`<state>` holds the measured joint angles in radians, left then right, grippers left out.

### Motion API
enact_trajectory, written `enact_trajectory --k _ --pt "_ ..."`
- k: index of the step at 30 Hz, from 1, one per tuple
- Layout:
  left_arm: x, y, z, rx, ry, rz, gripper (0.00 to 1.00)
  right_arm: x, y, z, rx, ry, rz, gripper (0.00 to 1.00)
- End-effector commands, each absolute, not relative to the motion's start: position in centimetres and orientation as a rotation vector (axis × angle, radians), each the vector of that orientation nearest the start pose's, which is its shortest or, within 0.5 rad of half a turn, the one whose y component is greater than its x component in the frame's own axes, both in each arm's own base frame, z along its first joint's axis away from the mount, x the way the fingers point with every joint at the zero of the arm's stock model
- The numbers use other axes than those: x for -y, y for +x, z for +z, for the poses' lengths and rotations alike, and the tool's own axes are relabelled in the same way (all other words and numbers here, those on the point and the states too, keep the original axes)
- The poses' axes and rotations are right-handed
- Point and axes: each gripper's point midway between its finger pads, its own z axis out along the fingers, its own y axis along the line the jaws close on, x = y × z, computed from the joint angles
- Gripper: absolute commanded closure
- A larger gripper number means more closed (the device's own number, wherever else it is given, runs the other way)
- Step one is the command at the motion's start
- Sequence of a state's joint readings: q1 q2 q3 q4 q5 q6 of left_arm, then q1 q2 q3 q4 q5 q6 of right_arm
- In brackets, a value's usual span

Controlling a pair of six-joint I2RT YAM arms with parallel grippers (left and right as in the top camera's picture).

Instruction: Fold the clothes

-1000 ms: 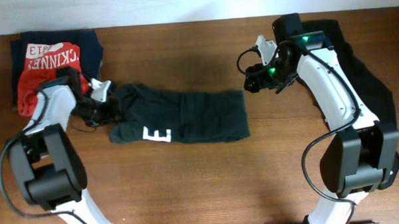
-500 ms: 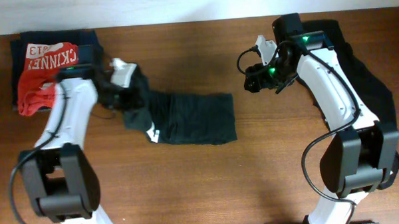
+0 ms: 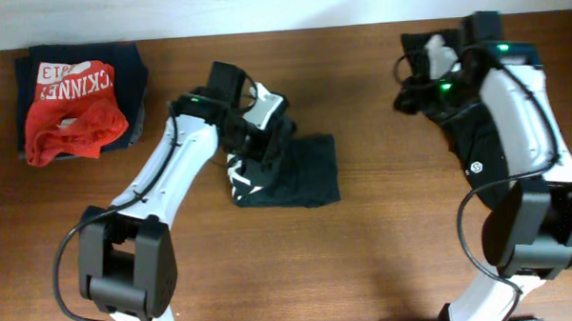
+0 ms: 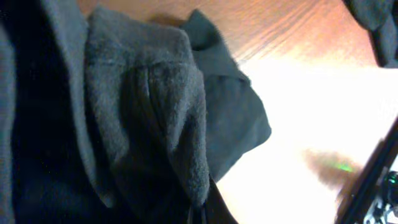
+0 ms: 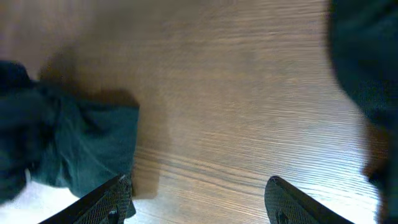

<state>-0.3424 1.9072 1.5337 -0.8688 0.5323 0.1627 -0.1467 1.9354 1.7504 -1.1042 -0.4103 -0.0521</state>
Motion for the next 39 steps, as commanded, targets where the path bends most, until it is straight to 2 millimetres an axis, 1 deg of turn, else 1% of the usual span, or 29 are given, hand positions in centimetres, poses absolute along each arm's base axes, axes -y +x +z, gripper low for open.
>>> enact_trajectory --k 1,4,9,10,11,12,13,14,15,16,17,18,20,21,23,24,25,26,27,29,30,32,33,35,36,38,39 --pt "25.5 37.1 14.4 -2.546 0.854 -0.843 0.99 0.8 44.0 16.4 -2.722 0.109 0.61 0.26" --pt "27.6 37.3 14.8 -2.489 0.883 -0.857 1.0 1.3 43.9 16.4 -2.723 0.126 0.608 0.26" --pt "29.5 36.8 14.3 -2.467 0.925 -0.874 0.99 1.3 43.9 16.4 -2.723 0.125 0.608 0.26" --pt "30.1 36.7 14.1 -2.465 0.926 -0.882 0.94 1.3 43.9 16.4 -2.723 0.125 0.608 0.26" --pt "30.7 36.6 14.1 -2.455 0.93 -0.89 0.71 1.3 43.9 16.4 -2.723 0.125 0.608 0.26" --pt "31.5 36.5 14.1 -2.433 0.95 -0.896 0.44 1.3 43.9 16.4 -2.723 0.125 0.608 0.26" --pt "32.4 36.3 14.3 -2.404 0.974 -0.901 0.27 1.3 43.9 16.4 -2.723 0.125 0.608 0.26" --pt "33.2 36.2 14.6 -2.376 0.994 -0.906 0.18 1.3 43.9 16.4 -2.723 0.125 0.608 0.26" --pt "34.0 36.0 14.9 -2.345 1.014 -0.91 0.07 1.3 43.9 16.4 -2.723 0.125 0.608 0.26" --pt "34.6 36.0 15.1 -2.32 1.025 -0.913 0.01 1.3 43.9 16.4 -2.724 0.125 0.608 0.26" --pt "35.1 36.4 15.6 -2.282 1.028 -0.916 0.01 1.1 43.8 16.4 -2.725 0.124 0.622 0.26" --pt "34.9 37.0 16.2 -2.267 1.017 -0.907 0.01 0.8 43.7 16.5 -2.724 0.123 0.643 0.26" --pt "33.6 38.8 17.7 -2.271 0.94 -0.895 0.01 0.0 43.5 16.7 -2.724 0.111 0.692 0.26" --pt "32.2 40.2 18.9 -2.278 0.877 -0.885 0.01 -0.9 43.3 16.8 -2.726 0.093 0.722 0.26" --pt "28.7 42.9 21.4 -2.289 0.737 -0.86 0.01 -2.6 43.0 16.7 -2.745 0.037 0.735 0.26" --pt "26.4 44.4 22.8 -2.291 0.66 -0.841 0.01 -3.4 42.9 16.7 -2.751 0.012 0.74 0.26" --pt "24.4 45.5 23.8 -2.293 0.597 -0.824 0.01 -4.7 42.8 16.7 -2.758 -0.027 0.749 0.26" --pt "21.5 46.8 24.9 -2.293 0.516 -0.797 0.01 -5.8 42.6 16.7 -2.764 -0.06 0.756 0.26" --pt "18.5 47.9 25.6 -2.301 0.431 -0.772 0.01 -7.6 42.2 16.6 -2.778 -0.116 0.77 0.26" --pt "15.4 48.7 25.5 -2.323 0.334 -0.752 0.01 -9.7 41.6 16.5 -2.8 -0.152 0.787 0.27" --pt "13.8 48.9 25.2 -2.34 0.286 -0.742 0.01 -10.9 41.2 16.3 -2.818 -0.156 0.792 0.28" --pt "11.2 48.8 24.5 -2.386 0.21 -0.717 0.01 -12.9 40.5 15.9 -2.857 -0.163 0.78 0.3" --pt "10.3 48.8 24.1 -2.406 0.18 -0.698 0.01 -13.7 40.1 15.6 -2.875 -0.167 0.764 0.3" --pt "8.6 48.5 23.5 -2.443 0.126 -0.664 0.01 -15.4 39.2 15.0 -2.915 -0.18 0.717 0.29" --pt "8.2 48.5 23.3 -2.453 0.114 -0.653 0.01 -16.3 38.8 14.7 -2.927 -0.197 0.711 0.28" --pt "7.5 48.3 22.7 -2.483 0.088 -0.598 0.01 -17.9 38.0 14.0 -2.947 -0.227 0.697 0.2" --pt "7.4 48.3 22.6 -2.488 0.085 -0.589 0.01 -18.6 37.6 13.5 -2.951 -0.249 0.69 0.17"
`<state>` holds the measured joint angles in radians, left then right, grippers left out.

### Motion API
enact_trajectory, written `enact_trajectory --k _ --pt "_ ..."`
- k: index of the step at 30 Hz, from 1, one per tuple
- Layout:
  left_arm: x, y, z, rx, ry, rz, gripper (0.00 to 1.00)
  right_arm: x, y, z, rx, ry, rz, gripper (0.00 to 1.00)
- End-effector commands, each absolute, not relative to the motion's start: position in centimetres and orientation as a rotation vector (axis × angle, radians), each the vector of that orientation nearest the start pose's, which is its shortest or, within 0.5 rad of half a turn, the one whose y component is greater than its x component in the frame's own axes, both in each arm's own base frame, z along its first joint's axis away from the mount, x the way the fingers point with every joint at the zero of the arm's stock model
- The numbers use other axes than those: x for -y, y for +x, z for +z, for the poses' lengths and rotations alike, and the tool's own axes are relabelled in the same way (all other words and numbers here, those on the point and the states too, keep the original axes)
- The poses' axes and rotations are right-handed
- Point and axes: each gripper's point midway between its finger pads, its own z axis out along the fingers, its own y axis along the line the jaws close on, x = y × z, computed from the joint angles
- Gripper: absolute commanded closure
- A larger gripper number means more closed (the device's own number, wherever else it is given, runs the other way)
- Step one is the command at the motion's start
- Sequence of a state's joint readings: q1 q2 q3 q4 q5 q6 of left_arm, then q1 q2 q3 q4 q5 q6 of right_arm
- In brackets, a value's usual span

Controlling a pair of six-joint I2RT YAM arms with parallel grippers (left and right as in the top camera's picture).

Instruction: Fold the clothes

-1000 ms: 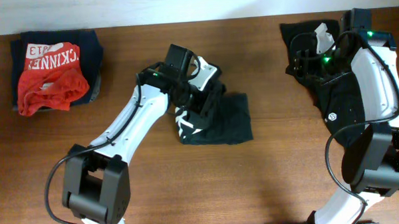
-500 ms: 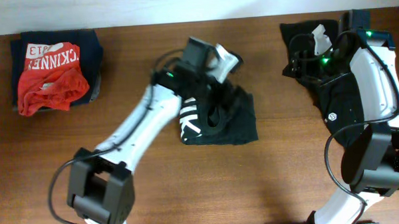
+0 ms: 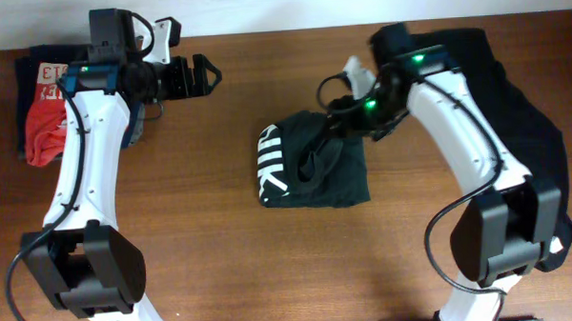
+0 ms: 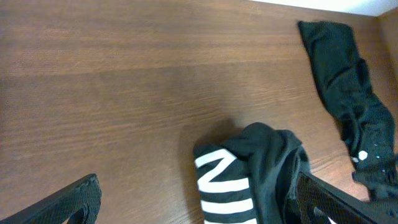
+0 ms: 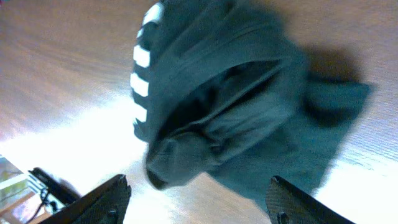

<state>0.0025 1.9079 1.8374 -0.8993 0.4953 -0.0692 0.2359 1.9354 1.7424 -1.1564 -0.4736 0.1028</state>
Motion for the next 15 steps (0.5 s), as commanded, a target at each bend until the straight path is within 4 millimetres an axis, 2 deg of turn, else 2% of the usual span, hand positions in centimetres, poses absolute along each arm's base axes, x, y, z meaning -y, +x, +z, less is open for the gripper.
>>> enact_trajectory --k 1,5,8,9,11,15 --pt "7.4 48.2 22.6 -2.489 0.084 -0.59 0.01 -19.0 37.3 12.9 -2.961 -0.252 0.672 0.14" --pt "7.3 48.3 22.6 -2.489 0.084 -0.587 0.01 -20.4 36.2 10.6 -2.988 -0.263 0.667 0.12" --pt "7.1 48.3 22.4 -2.496 0.078 -0.563 0.01 -20.9 35.4 9.3 -3.002 -0.278 0.672 0.19" --pt "7.1 48.3 22.4 -2.496 0.077 -0.562 0.01 -20.9 35.4 9.1 -3.002 -0.28 0.672 0.24" --pt "7.1 48.3 22.4 -2.497 0.077 -0.563 0.01 -20.8 35.5 8.8 -2.997 -0.28 0.661 0.42" --pt "7.1 48.1 22.3 -2.503 0.076 -0.564 0.01 -20.2 36.1 8.5 -2.984 -0.276 0.597 0.68"
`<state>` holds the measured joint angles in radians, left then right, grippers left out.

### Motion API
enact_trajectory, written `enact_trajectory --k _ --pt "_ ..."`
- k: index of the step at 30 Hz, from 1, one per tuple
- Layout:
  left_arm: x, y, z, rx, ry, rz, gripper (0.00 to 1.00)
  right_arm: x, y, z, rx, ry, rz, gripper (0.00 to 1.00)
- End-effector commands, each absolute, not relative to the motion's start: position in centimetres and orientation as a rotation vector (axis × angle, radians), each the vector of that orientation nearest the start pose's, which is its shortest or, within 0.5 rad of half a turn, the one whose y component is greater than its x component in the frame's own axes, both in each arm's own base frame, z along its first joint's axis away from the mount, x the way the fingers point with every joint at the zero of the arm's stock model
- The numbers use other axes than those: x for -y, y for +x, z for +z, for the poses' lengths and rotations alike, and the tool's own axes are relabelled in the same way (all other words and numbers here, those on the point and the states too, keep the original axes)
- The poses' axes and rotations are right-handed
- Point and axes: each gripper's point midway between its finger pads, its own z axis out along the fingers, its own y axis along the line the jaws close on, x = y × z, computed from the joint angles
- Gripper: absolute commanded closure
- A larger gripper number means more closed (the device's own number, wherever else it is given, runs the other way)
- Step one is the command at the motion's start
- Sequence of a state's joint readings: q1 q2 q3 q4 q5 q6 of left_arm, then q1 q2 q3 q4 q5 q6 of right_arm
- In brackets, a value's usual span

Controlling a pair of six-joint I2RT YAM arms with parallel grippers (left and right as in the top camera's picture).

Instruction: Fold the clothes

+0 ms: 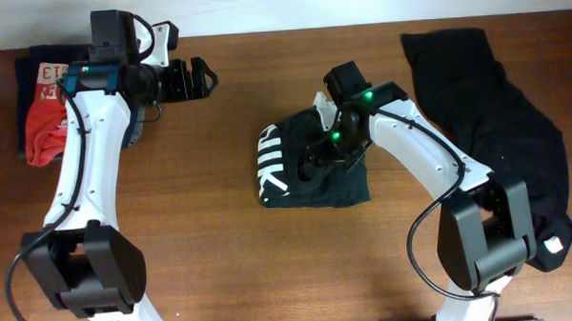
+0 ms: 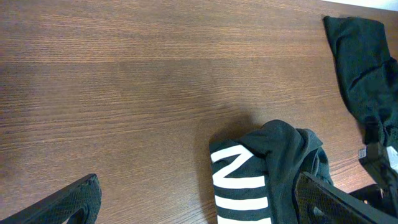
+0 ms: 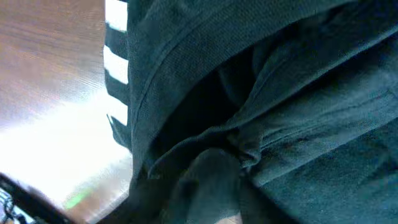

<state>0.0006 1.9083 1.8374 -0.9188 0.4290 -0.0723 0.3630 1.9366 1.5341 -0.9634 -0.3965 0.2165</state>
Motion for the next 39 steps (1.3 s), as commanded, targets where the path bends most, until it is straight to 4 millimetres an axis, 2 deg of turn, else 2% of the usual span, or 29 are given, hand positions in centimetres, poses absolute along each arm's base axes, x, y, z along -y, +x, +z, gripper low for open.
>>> enact_trajectory --k 1,2,3,6,8,10,12,15,16,19,25,26,27,28,29,30,33,35,39 --pt "7.1 48.1 22.3 -2.503 0.076 -0.564 0.01 -20.2 36.3 8.5 -2.979 -0.275 0.588 0.73" --pt "7.1 48.1 22.3 -2.503 0.076 -0.564 0.01 -20.2 36.5 8.4 -2.969 -0.276 0.583 0.88" --pt "7.1 48.1 22.3 -2.503 0.076 -0.564 0.01 -20.1 36.5 8.3 -2.968 -0.275 0.574 0.96" --pt "7.1 48.1 22.3 -2.506 0.075 -0.565 0.01 -19.6 36.6 8.4 -2.973 -0.255 0.563 0.96" --pt "7.1 48.0 22.2 -2.511 0.073 -0.565 0.01 -18.2 36.7 9.1 -2.982 -0.195 0.564 0.96" --pt "7.0 47.9 22.1 -2.518 0.07 -0.56 0.01 -16.3 36.9 10.3 -2.986 -0.125 0.556 0.96" --pt "6.7 47.9 21.9 -2.529 0.059 -0.53 0.01 -13.6 36.9 11.8 -2.985 -0.041 0.545 0.96" --pt "6.4 47.8 21.7 -2.54 0.05 -0.51 0.01 -10.4 36.4 12.0 -3.017 0.026 0.517 0.96" --pt "6.3 47.7 21.6 -2.544 0.048 -0.505 0.01 -8.6 36.2 11.4 -3.045 0.075 0.476 0.96" --pt "6.3 47.7 21.6 -2.546 0.047 -0.502 0.01 -6.1 35.7 9.6 -3.092 0.164 0.402 0.96" --pt "5.7 47.8 21.4 -2.551 0.032 -0.455 0.01 -5.3 31.9 4.6 -3.21 0.223 0.389 0.96" --pt "5.7 47.8 21.4 -2.551 0.032 -0.455 0.01 -5.2 31.4 4.1 -3.222 0.226 0.386 0.88" --pt "5.7 47.8 21.4 -2.551 0.033 -0.455 0.01 -5.0 31.2 3.8 -3.229 0.229 0.372 0.73" --pt "5.7 47.8 21.4 -2.551 0.033 -0.455 0.01 -4.7 31.2 3.8 -3.23 0.229 0.344 0.68" --pt "5.7 47.8 21.4 -2.551 0.032 -0.455 0.01 -4.4 31.6 3.9 -3.221 0.227 0.311 0.63" --pt "5.7 47.8 21.4 -2.551 0.033 -0.455 0.01 -4.2 32.1 4.4 -3.203 0.21 0.308 0.63" --pt "5.7 47.8 21.4 -2.551 0.032 -0.455 0.01 -3.5 34.6 7.6 -3.126 0.127 0.311 0.59" --pt "5.7 47.8 21.4 -2.552 0.033 -0.455 0.01 -3.3 36.1 9.5 -3.075 0.06 0.307 0.47" --pt "5.7 47.8 21.4 -2.552 0.032 -0.455 0.01 -3.7 38.2 11.2 -2.986 -0.023 0.331 0.27"
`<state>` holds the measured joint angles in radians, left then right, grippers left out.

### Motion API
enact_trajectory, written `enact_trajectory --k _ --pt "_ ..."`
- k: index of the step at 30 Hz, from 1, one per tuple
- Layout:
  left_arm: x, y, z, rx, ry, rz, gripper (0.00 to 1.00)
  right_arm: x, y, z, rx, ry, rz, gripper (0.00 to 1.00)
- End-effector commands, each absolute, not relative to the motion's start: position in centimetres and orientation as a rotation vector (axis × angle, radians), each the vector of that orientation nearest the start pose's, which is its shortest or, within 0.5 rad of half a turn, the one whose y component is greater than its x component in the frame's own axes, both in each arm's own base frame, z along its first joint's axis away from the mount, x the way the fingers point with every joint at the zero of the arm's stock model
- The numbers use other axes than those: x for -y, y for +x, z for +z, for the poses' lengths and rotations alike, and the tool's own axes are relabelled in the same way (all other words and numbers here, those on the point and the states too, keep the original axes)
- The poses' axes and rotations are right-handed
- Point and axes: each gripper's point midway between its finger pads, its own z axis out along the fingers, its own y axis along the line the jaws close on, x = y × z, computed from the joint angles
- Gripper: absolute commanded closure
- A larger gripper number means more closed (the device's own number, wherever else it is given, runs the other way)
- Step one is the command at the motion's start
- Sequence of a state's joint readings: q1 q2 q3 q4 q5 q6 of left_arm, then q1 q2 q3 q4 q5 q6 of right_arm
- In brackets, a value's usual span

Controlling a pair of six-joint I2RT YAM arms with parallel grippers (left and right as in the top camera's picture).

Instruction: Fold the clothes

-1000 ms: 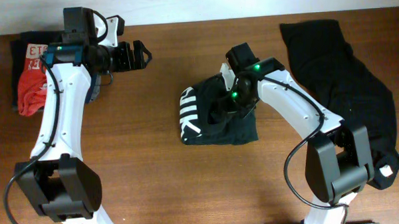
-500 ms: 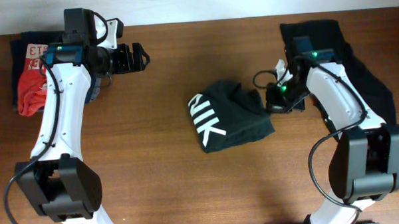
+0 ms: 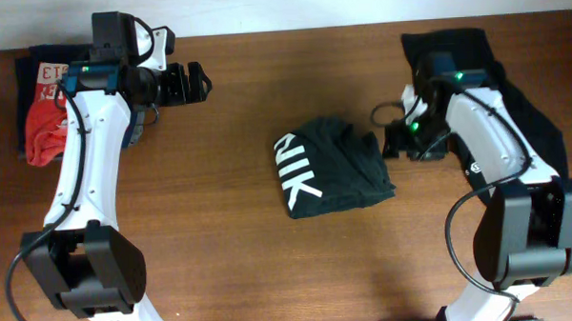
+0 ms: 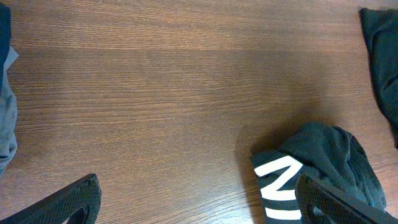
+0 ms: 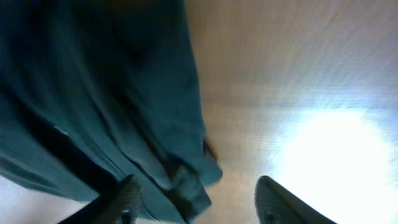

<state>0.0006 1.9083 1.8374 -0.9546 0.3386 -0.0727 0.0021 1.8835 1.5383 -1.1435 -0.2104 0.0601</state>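
A dark green shirt [image 3: 332,170] with white letters lies bunched in a rough fold at the table's middle; it also shows in the left wrist view, shirt [image 4: 323,165]. My right gripper [image 3: 391,142] is at its right edge, open, with a corner of the green fabric [image 5: 124,112] lying between the fingers [image 5: 129,198]. That view is blurred. My left gripper [image 3: 198,81] hangs open at the upper left, far from the shirt, nothing between its fingers [image 4: 71,202].
A black garment [image 3: 513,105] lies spread at the back right, under the right arm. A red shirt [image 3: 69,106] rests on a navy pile [image 3: 121,66] at the back left. Bare wooden table [image 3: 223,258] runs along the front.
My right gripper was down in the shirt's folds; now it is open at the shirt's right edge. The shirt lies further right and turned a little. The left arm barely moved.
First my left gripper was down on the green shirt while the right was at the black garment. Then the left stood open at the upper left and the right was over the shirt, then in its folds. Now the shirt sits further right, with the right gripper open.
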Motion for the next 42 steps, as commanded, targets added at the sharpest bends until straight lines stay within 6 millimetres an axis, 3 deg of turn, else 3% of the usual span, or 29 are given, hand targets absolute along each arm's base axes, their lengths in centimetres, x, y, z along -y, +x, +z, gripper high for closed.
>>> enact_trajectory --k 1,4,7,9,12,16,18,22,25,28,31,33,35,37,38,39,41,42 --pt "5.7 47.8 21.4 -2.552 0.033 -0.456 0.01 -3.8 38.5 11.3 -2.972 -0.034 0.341 0.25" --pt "6.5 47.5 21.3 -2.553 0.131 -0.444 0.01 -4.0 39.1 11.8 -2.945 -0.035 0.358 0.22" --pt "8.2 47.2 21.2 -2.545 0.256 -0.417 0.01 -3.6 40.0 13.5 -2.901 0.012 0.413 0.19" --pt "8.6 47.2 21.0 -2.553 0.272 -0.358 0.01 -2.2 40.6 14.5 -2.878 0.069 0.404 0.16" --pt "8.7 47.1 20.8 -2.562 0.273 -0.317 0.01 1.0 41.0 15.9 -2.847 0.226 0.392 0.0" --pt "8.6 47.2 20.8 -2.565 0.248 -0.323 0.01 4.1 40.7 17.0 -2.8 0.368 0.453 0.01" --pt "8.7 47.1 20.9 -2.568 0.229 -0.337 0.01 4.7 40.5 16.9 -2.803 0.358 0.445 0.01" --pt "9.5 47.0 21.0 -2.56 0.249 -0.397 0.01 3.7 39.9 16.7 -2.83 0.225 0.475 0.01" --pt "13.6 46.1 21.9 -2.485 0.474 -0.554 0.01 4.2 40.2 17.0 -2.808 0.249 0.477 0.01" --pt "17.4 45.4 21.6 -2.463 0.583 -0.566 0.01 5.4 40.4 17.4 -2.771 0.339 0.526 0.01" --pt "22.0 43.8 19.4 -2.499 0.705 -0.575 0.01 6.5 40.1 17.7 -2.741 0.398 0.586 0.01" --pt "23.7 42.2 17.0 -2.578 0.76 -0.581 0.01 6.7 39.9 17.6 -2.749 0.407 0.584 0.0" --pt "24.6 39.9 14.6 -2.687 0.814 -0.591 0.11 6.7 39.9 17.6 -2.75 0.401 0.581 0.0" --pt "25.1 37.8 13.1 -2.768 0.878 -0.597 0.44 6.7 40.1 17.6 -2.743 0.397 0.577 0.01" --pt "25.2 36.8 12.8 -2.79 0.923 -0.604 0.68 6.8 40.2 17.7 -2.738 0.395 0.575 0.01" --pt "25.4 35.7 12.6 -2.812 0.973 -0.605 0.85 6.8 40.3 17.7 -2.734 0.393 0.573 0.01" --pt "26.3 33.3 12.8 -2.808 1.115 -0.66 1.0 6.9 40.5 17.8 -2.727 0.389 0.57 0.02" --pt "26.6 32.6 12.9 -2.804 1.156 -0.685 1.0 6.9 40.5 17.8 -2.726 0.389 0.568 0.02"
